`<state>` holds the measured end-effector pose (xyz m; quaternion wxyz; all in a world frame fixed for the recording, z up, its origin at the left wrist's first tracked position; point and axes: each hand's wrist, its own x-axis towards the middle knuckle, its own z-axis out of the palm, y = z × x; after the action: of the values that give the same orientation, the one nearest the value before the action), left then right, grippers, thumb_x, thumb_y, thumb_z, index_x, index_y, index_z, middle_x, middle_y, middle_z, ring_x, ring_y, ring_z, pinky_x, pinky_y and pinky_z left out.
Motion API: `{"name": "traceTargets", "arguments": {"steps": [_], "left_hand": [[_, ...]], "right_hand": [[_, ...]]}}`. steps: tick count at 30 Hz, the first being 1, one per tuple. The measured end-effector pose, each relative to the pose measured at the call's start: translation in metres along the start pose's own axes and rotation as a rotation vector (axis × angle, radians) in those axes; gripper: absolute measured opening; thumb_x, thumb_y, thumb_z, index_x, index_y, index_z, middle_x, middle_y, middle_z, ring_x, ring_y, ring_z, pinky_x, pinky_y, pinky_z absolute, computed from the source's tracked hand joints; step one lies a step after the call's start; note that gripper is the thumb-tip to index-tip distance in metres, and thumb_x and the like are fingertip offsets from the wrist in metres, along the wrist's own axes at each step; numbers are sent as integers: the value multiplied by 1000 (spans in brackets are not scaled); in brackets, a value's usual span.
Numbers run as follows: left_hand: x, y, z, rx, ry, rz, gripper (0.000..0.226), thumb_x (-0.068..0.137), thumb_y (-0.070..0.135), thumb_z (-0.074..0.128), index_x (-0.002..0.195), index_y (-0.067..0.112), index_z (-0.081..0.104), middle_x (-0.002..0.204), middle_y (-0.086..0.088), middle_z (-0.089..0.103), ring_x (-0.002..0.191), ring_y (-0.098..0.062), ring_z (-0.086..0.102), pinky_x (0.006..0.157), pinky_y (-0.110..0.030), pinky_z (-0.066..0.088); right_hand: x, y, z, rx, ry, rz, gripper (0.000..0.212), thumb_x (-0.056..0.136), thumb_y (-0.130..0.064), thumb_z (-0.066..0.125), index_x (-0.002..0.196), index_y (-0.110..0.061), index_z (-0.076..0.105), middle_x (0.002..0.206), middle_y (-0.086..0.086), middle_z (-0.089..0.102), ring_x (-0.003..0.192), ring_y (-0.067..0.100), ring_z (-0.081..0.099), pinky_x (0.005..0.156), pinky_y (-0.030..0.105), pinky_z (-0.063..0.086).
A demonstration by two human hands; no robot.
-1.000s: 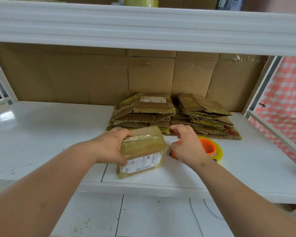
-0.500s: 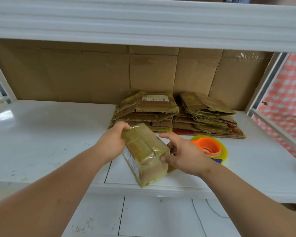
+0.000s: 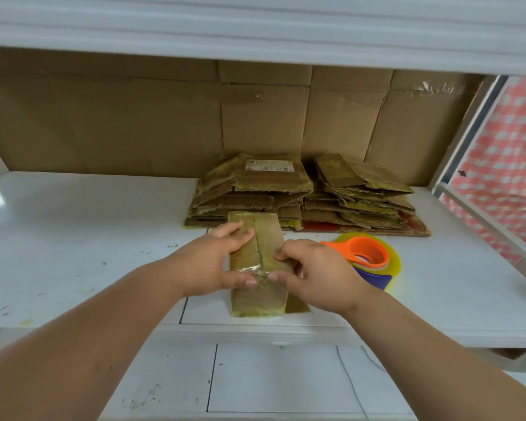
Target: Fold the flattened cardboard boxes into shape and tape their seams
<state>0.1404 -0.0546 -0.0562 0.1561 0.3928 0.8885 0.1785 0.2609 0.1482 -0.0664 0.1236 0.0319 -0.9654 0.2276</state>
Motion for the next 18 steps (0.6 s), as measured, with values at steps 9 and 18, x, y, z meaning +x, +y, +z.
{"name": "traceTargets", "arguments": {"steps": [9,18], "left_hand": [[-11,15,0,107,33,-34,90,86,64,60,156,42,7,163,22,-5,151,-12,8,121,-36,22],[-16,36,-1,79,93,-75,86,84,76,48,156,38,20,163,19,10,151,-13,7,121,-40,19]], "right_hand": [[-10,8,-17,43,50,116,39,102,-40,46,137,-27,58,129,-6,65,119,13,58,100,31,46],[-24,87,-14,-458,-227,693,57,93,-43,50,142,-17,39,141,6,50,138,27,38,121,52,9]]}}
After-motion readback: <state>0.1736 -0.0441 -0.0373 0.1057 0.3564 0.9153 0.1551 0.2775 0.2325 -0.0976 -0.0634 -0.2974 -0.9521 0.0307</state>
